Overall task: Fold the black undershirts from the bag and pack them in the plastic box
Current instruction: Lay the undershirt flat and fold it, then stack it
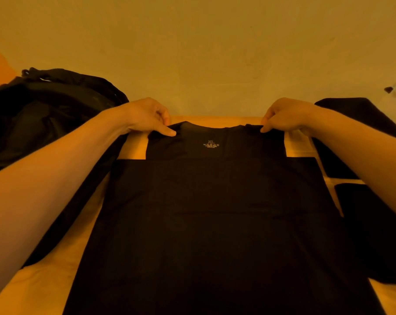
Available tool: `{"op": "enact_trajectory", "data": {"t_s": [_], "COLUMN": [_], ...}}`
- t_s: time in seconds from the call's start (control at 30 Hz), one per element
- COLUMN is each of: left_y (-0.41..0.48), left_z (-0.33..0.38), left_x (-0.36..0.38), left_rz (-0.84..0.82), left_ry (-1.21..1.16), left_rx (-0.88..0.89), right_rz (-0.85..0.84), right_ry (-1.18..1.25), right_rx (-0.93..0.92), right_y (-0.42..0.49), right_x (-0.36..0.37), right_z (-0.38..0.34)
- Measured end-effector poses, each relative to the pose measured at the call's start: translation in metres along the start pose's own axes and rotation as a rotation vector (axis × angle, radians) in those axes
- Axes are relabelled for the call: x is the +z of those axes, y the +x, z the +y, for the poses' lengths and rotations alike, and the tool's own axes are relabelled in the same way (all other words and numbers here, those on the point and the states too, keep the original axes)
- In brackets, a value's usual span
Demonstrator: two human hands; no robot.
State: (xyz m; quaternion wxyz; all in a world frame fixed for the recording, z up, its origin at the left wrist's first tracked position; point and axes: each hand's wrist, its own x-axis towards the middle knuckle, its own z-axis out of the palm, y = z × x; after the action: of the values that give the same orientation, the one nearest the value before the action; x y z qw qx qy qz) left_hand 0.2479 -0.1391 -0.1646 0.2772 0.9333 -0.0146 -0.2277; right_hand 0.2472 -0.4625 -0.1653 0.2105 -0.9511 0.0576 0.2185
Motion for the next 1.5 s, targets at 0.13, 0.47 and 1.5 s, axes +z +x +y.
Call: {"op": "enact_trajectory", "data": {"t_s": [0.13,0.47,1.5], "left_y": [-0.002,-0.015,-0.135], "left_z": [-0.004,-0.001,-0.027], "left_x": [-0.003,-0.006,0.054], "left_rz": [0.039,0.175,0.514], "left_ry": [-0.164,-0.163,-0.094], "left_rx": [-0.053,0.040,0.539], "right_rz": [0.003,0.012,0.384], "right_ry": [0.045,0.255,0.200], "right_rx": [-0.040,0.010,-0.454], "right_y": [-0.001,-0.007,-0.137], "right_x": [-0.003,-0.006,0.020], "right_z": [0.008,0.020,0.049]}}
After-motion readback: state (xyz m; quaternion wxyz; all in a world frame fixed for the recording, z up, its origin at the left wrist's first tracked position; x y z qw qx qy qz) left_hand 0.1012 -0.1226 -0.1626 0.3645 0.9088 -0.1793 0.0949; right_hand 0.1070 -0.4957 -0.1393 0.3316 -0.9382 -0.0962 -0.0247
